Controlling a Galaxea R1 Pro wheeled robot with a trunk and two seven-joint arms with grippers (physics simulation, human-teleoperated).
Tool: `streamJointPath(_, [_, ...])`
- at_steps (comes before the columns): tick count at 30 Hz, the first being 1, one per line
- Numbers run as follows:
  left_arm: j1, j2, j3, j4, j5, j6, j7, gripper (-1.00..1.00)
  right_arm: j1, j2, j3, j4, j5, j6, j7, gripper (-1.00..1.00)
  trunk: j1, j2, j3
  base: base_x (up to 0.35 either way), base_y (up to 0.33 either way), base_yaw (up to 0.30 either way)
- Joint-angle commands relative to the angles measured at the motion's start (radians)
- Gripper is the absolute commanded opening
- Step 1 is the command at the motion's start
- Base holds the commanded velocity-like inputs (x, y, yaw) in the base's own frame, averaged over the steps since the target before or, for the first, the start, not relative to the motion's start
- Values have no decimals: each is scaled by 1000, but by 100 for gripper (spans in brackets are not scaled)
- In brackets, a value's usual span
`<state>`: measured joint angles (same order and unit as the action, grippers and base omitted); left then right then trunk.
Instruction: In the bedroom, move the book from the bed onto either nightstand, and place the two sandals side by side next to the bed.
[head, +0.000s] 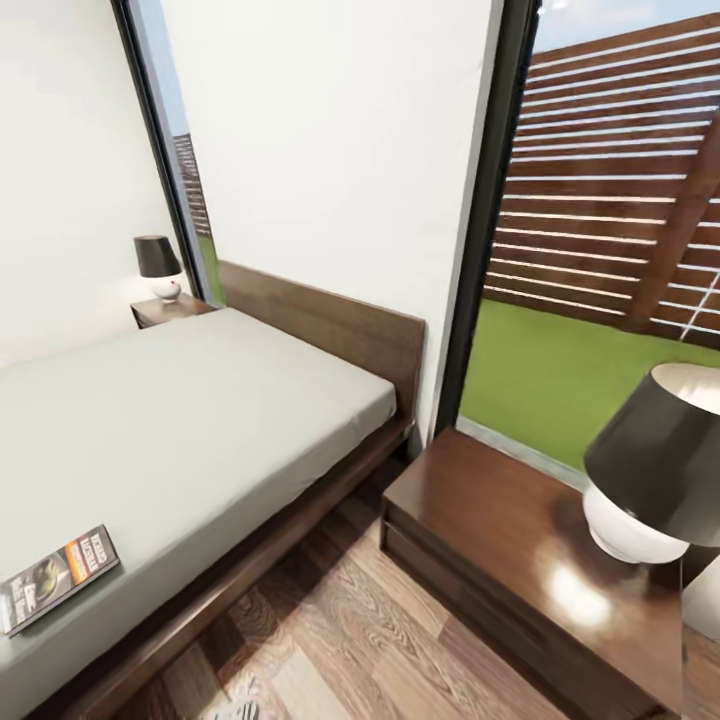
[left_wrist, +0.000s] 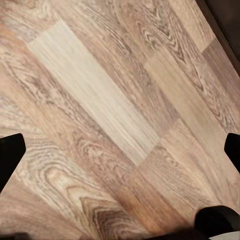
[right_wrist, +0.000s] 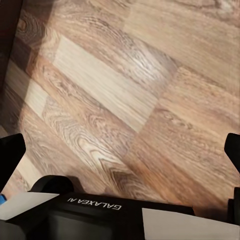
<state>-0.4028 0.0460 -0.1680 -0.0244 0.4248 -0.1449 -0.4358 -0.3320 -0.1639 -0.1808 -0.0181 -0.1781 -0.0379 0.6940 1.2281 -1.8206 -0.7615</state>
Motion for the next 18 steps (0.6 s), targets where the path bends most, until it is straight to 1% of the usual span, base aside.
streamJointPath(1, [-1,0,-8,2,8,-4,-3,100,-1,0,-2,1,-3,-2,4,100,0,0,-1,83,-90,271])
streamJointPath(18, [-2,0,-8,2,8,-4,-3,100,-1,0,-2,1,-3,-2,4,100,0,0,-11,83,-90,271])
